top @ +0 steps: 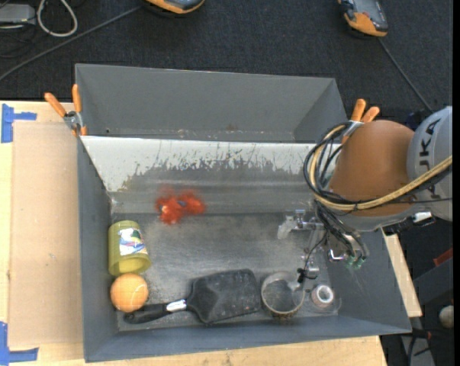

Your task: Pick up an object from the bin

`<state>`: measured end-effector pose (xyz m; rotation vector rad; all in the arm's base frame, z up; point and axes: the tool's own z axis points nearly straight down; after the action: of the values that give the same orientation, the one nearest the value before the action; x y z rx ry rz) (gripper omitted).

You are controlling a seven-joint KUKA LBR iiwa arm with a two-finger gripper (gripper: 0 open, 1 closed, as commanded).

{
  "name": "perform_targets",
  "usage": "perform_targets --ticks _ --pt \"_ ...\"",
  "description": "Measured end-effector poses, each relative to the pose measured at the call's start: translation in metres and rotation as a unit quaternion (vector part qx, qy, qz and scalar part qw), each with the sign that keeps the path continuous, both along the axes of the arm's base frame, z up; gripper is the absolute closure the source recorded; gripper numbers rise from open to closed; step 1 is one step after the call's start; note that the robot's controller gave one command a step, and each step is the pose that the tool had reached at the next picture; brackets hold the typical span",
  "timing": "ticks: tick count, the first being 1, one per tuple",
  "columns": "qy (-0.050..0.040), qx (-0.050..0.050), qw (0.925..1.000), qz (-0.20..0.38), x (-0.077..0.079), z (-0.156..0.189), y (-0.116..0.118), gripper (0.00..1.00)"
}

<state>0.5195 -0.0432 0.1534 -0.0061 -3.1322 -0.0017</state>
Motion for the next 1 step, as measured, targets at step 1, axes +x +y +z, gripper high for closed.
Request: perform_targets --ticks 1 --pt "-0.0032 0.0 1.0 0.0 0.0015 0.0037 0.0 0.0"
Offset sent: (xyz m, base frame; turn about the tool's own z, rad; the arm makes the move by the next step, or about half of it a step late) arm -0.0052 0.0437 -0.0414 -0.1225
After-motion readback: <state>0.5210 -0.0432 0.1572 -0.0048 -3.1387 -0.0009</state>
